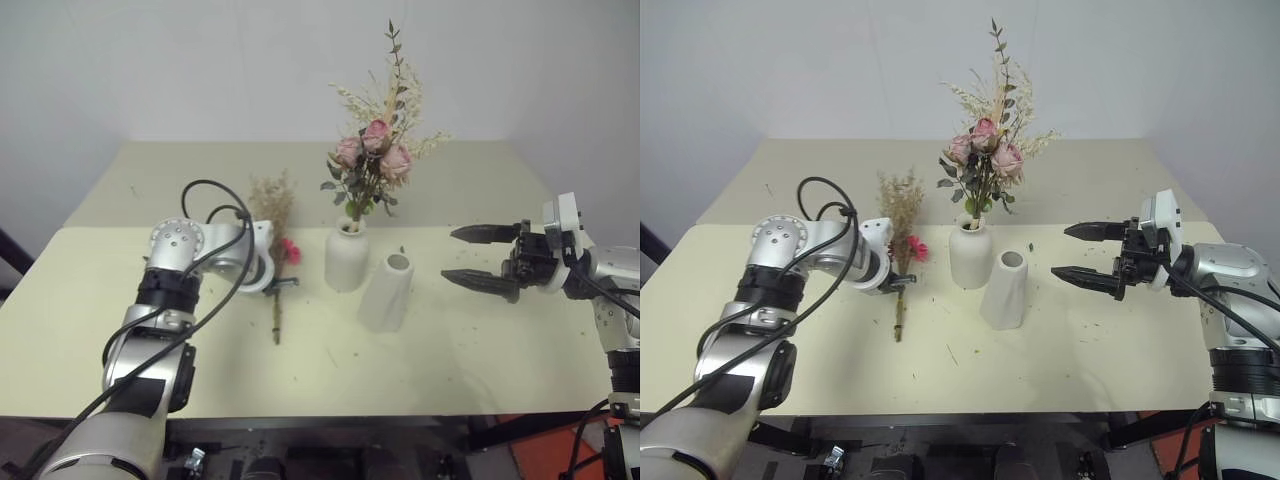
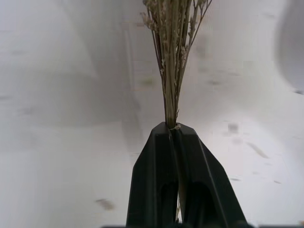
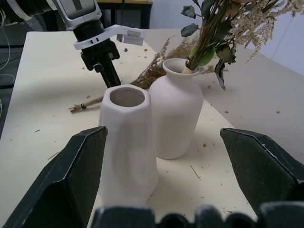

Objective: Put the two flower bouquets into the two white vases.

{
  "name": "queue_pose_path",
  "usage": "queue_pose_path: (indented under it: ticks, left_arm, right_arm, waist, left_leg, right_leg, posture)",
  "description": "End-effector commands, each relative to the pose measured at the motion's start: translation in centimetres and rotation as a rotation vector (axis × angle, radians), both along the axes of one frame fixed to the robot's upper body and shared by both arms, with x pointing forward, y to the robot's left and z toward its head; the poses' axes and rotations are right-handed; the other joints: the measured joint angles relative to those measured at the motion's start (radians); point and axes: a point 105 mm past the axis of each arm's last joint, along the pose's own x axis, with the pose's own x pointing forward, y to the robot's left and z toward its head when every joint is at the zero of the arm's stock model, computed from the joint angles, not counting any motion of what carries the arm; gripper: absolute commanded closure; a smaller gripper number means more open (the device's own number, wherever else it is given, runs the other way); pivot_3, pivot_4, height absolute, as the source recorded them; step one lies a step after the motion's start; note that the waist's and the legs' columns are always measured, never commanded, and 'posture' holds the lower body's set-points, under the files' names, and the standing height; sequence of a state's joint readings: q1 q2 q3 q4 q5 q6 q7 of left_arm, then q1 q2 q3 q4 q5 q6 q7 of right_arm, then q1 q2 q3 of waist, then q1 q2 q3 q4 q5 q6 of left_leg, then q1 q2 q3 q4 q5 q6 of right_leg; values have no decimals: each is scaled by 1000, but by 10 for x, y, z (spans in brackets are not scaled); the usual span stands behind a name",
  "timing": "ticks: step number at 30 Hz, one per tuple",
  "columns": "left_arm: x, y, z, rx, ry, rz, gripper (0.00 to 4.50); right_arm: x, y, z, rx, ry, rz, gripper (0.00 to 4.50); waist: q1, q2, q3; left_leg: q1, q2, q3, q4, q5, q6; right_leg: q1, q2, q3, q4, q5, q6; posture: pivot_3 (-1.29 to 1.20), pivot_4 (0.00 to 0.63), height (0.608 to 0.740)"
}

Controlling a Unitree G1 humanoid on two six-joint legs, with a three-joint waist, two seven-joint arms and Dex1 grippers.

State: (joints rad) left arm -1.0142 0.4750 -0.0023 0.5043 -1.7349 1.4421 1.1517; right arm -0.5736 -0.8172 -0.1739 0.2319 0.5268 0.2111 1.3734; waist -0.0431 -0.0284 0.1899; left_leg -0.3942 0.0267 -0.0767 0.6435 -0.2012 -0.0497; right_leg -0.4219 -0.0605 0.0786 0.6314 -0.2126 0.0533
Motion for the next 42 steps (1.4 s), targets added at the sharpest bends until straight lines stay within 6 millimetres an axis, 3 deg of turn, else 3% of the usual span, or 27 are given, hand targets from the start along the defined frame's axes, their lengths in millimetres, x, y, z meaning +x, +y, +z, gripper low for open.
queue_pose_path:
  ticks: [1, 4, 8, 13, 19, 27, 42]
  left_arm:
    - [0, 26, 34, 65, -225, 40, 4489]
    - [0, 46, 61, 77, -454, 84, 4489]
    - [-3, 51, 97, 65, -744, 43, 4489]
    - [-20, 39, 139, -58, -1036, -173, 4489]
    - [-49, 6, 172, -275, -1174, -480, 4489]
    - [-76, -39, 180, -486, -1193, -810, 4489]
    - [-61, -116, 179, -641, -1183, -1030, 4489]
  right_arm:
    - [-1, 0, 12, 12, -43, 11, 0]
    - [0, 1, 11, 12, -39, 15, 0]
    - [0, -2, 11, 11, -31, 16, 0]
    - [-1, -8, 11, -6, -18, 5, 0]
    - [0, -20, 13, -28, -7, -30, 0]
    - [-1, -32, 13, -56, 13, -69, 0]
    - [-22, -43, 10, -70, 9, -131, 0]
  waist:
    - [-1, 0, 0]
    - [-1, 0, 0]
    - [7, 0, 0]
    - [11, 0, 0]
    - [6, 0, 0]
    - [0, 0, 0]
    - [-3, 0, 0]
  left_leg:
    - [0, 0, 0, 0, 0, 0]
    - [0, 0, 0, 0, 0, -1]
    - [0, 0, 0, -1, 2, -5]
    - [-1, 0, 0, -1, 2, -5]
    - [-2, 1, 0, -1, 2, -5]
    - [-2, 1, 0, -1, 2, -4]
    - [-1, 1, 0, 0, 1, -4]
  right_leg:
    - [0, 0, 0, 0, 1, -1]
    - [-1, 0, 0, 0, 4, -6]
    - [0, 0, -1, -1, 4, -7]
    - [0, 0, -1, -2, 1, -1]
    - [0, 0, -1, -2, 0, 0]
    - [0, 0, -1, -2, 0, 0]
    - [0, 0, 0, -2, 0, 0]
  posture:
    - [0, 150, 740]
    - [0, 150, 740]
    - [0, 150, 740]
    - [0, 150, 740]
    - [0, 150, 740]
    - [0, 150, 740]
    - [0, 150, 740]
